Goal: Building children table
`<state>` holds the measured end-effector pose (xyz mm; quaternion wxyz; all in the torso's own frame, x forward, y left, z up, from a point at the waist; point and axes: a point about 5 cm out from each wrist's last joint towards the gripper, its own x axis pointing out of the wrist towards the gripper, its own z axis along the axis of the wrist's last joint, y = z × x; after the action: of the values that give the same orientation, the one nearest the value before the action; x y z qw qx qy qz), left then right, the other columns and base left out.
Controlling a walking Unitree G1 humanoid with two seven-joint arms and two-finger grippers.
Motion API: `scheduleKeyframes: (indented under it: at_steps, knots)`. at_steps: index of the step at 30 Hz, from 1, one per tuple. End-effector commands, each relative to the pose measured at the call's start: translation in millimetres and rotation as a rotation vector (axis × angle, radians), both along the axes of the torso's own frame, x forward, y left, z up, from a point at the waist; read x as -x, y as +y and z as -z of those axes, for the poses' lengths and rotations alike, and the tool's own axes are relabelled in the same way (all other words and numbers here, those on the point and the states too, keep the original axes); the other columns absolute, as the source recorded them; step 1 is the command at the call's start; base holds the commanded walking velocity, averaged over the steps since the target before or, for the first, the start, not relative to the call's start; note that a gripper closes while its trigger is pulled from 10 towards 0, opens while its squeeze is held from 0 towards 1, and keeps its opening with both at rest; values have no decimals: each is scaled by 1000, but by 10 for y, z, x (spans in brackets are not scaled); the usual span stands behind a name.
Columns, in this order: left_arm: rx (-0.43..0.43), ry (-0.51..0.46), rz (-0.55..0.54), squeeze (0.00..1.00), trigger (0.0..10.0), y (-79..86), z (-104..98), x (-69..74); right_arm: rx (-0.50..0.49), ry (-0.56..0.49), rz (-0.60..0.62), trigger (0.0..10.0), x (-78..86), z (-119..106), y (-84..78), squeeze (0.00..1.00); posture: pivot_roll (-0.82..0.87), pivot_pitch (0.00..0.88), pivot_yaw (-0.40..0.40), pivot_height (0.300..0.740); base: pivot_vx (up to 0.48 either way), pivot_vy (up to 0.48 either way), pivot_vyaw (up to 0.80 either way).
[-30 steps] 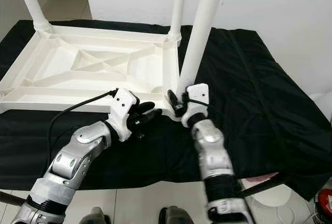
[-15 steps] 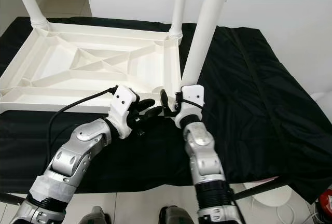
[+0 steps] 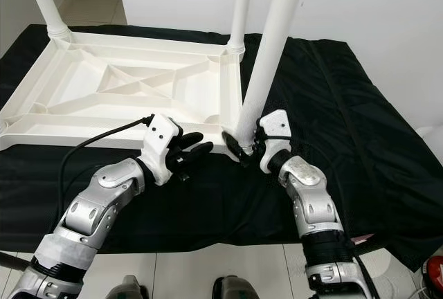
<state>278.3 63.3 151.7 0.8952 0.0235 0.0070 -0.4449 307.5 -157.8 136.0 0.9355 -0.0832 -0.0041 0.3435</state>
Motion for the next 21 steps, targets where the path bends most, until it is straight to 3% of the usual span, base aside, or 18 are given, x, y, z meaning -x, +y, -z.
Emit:
scheduleKeyframes:
  at_steps: [1, 2, 5, 6, 9, 20, 21]
  knots:
    - [-3, -2, 82, 0, 10000, -59, -21, 47, 31, 7, -80, 10000, -14, 25, 44, 0, 24, 30, -52, 740, 0, 0, 0]
    - [-3, -1, 84, 0, 10000, -64, -20, 52, 47, 18, -106, 8941, -30, 40, 53, 0, 24, 30, -52, 740, 0, 0, 0]
    - [-2, -1, 88, 0, 10000, -74, -20, 62, 55, 32, -133, 8941, -54, 53, 68, 0, 24, 30, -52, 740, 0, 0, 0]
    - [-1, 0, 93, 0, 10000, -83, -22, 70, 59, 37, -144, 0, -87, 57, 83, 0, 35, 30, -52, 740, 0, 0, 0]
    - [0, 7, 111, 0, 10000, -97, -15, 108, 60, 46, -153, 0, -144, 62, 93, 0, 45, 31, -56, 740, 0, 0, 0]
    - [-17, 21, 132, 0, 10000, -89, 32, 178, 27, 85, -139, 0, -101, 150, 46, 0, 46, 43, -58, 740, 0, 0, 0]
    - [-17, 21, 130, 0, 10000, -84, 30, 176, 13, 88, -105, 10000, -90, 159, 55, 0, 44, 48, -58, 740, 0, 0, 0]
